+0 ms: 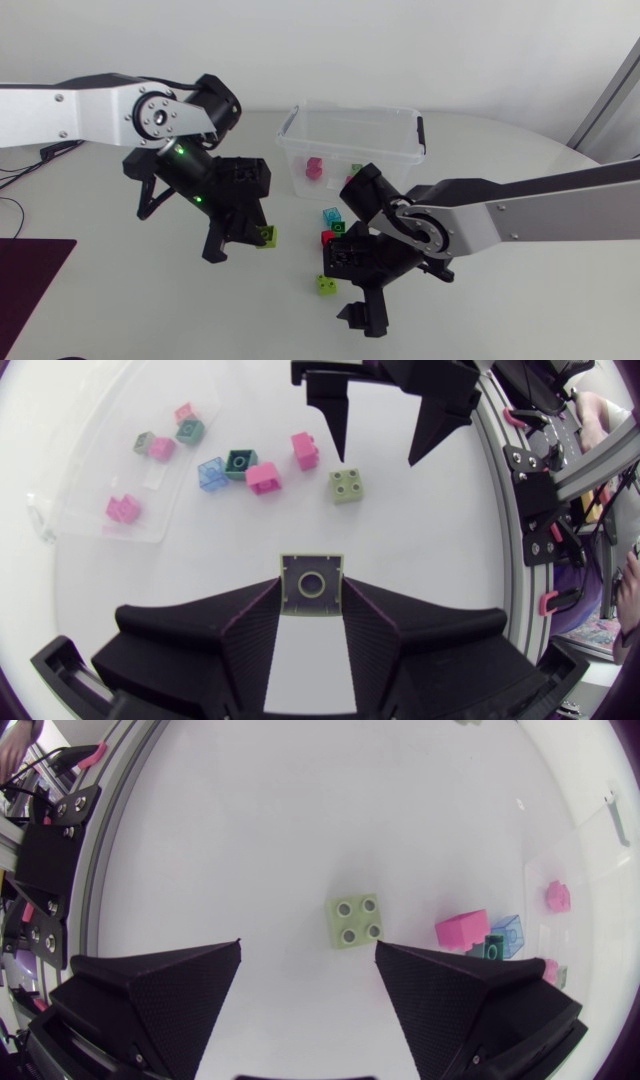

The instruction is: Pick up the duplo bricks and place them in the container

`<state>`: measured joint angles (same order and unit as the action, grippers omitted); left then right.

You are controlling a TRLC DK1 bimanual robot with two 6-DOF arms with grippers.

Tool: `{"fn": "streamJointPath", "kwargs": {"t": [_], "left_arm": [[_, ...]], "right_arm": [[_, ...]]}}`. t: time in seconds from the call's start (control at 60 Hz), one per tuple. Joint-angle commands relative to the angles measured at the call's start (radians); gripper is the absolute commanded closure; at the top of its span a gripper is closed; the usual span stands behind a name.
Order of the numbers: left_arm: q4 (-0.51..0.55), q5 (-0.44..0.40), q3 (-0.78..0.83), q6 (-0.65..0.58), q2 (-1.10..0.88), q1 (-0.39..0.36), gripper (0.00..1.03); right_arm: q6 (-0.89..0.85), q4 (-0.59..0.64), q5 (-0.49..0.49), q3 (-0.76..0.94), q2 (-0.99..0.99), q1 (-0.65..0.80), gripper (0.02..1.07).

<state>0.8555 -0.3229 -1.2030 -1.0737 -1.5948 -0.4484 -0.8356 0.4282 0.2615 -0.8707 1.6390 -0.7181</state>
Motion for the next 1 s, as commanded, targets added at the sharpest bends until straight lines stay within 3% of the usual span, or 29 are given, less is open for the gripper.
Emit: {"fn": "streamJointPath", "kwargs": {"t": [0.0, 0.217, 0.5, 0.633, 0.683, 0.8, 0.983], "left_arm": [[0.013, -0.027, -0.046, 0.014, 0.022, 0.02, 0.86], [-0.026, -0.102, -0.148, 0.12, 0.024, 0.043, 0.86], [-0.299, -0.119, -0.176, 0.347, 0.029, 0.063, 0.86], [-0.411, -0.119, -0.196, 0.442, 0.001, 0.079, 0.86], [-0.443, -0.119, -0.208, 0.477, -0.011, 0.085, 0.86], [-0.506, -0.117, -0.244, 0.555, -0.048, 0.099, 0.86], [-0.556, -0.116, -0.313, 0.64, -0.137, 0.105, 0.85]], "right_arm": [[-0.033, 0.027, -0.004, -0.045, 0.038, -0.006, 0.1], [-0.068, 0.076, -0.021, -0.139, 0.133, -0.001, 0.11], [-0.096, 0.113, -0.036, -0.217, 0.236, 0.005, 0.18], [-0.103, 0.112, -0.036, -0.229, 0.275, 0.009, 0.33], [-0.105, 0.112, -0.036, -0.231, 0.286, 0.011, 0.45], [-0.103, 0.104, -0.03, -0.217, 0.274, 0.016, 0.88], [-0.085, 0.104, -0.025, -0.157, 0.196, 0.028, 0.89]]}}
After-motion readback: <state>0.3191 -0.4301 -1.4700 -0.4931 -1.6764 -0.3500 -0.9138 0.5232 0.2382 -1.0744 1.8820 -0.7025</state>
